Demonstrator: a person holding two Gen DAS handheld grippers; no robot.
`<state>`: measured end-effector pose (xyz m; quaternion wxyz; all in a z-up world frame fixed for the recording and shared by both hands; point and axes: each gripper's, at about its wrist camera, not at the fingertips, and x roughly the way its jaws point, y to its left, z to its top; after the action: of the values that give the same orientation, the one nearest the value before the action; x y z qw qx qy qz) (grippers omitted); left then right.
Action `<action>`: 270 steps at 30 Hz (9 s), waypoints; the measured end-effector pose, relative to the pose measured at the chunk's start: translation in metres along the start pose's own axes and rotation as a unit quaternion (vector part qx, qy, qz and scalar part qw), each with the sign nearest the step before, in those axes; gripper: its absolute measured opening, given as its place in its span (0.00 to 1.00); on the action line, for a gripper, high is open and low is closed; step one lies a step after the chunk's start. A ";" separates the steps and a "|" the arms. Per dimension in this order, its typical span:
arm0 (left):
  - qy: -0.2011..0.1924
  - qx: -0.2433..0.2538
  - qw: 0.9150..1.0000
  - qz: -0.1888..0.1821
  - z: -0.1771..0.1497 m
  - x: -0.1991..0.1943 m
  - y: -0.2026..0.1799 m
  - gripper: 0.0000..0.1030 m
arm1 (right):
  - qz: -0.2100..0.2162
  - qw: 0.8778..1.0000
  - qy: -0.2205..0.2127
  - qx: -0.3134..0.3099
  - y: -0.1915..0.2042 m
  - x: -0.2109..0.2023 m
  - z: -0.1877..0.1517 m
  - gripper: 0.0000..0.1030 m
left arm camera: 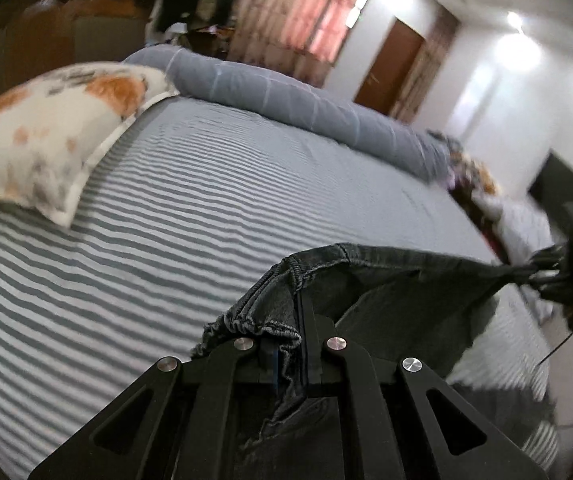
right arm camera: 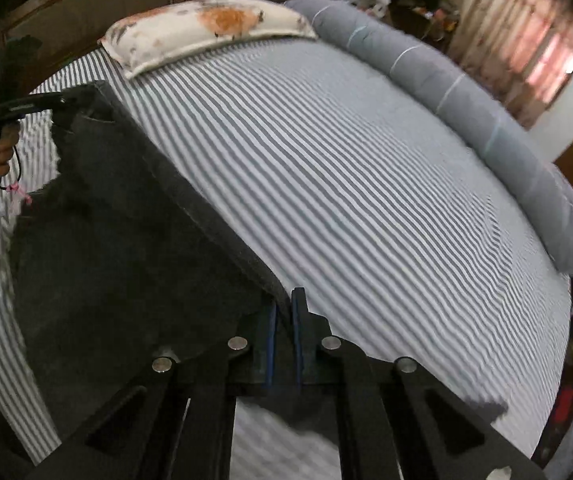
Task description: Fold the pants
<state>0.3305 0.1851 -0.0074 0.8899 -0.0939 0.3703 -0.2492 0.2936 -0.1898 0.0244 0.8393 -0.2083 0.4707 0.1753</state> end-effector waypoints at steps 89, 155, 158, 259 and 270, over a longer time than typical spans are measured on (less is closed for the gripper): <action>0.077 -0.188 0.979 0.030 -0.116 -0.053 -0.010 0.20 | -0.109 0.858 0.065 0.498 0.037 -0.051 -0.229 0.04; 0.295 0.119 0.937 -0.147 -0.280 0.075 -0.376 0.29 | -0.067 0.890 0.164 0.420 -0.048 0.027 -0.194 0.48; 0.293 0.115 0.936 -0.157 -0.282 0.080 -0.381 0.29 | -0.089 0.885 0.190 0.415 -0.048 0.055 -0.179 0.48; 0.224 -0.063 0.971 -0.053 -0.198 0.081 -0.180 0.18 | 0.276 0.888 0.113 0.351 0.061 0.091 -0.123 0.41; 0.221 -0.043 0.973 -0.047 -0.196 0.079 -0.179 0.18 | 0.308 0.893 0.106 0.312 0.090 0.102 -0.136 0.41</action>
<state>0.1727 -0.0057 -0.1318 0.7686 -0.0916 0.5633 -0.2890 0.2024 -0.1728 -0.1440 0.7105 0.2024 0.6276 0.2457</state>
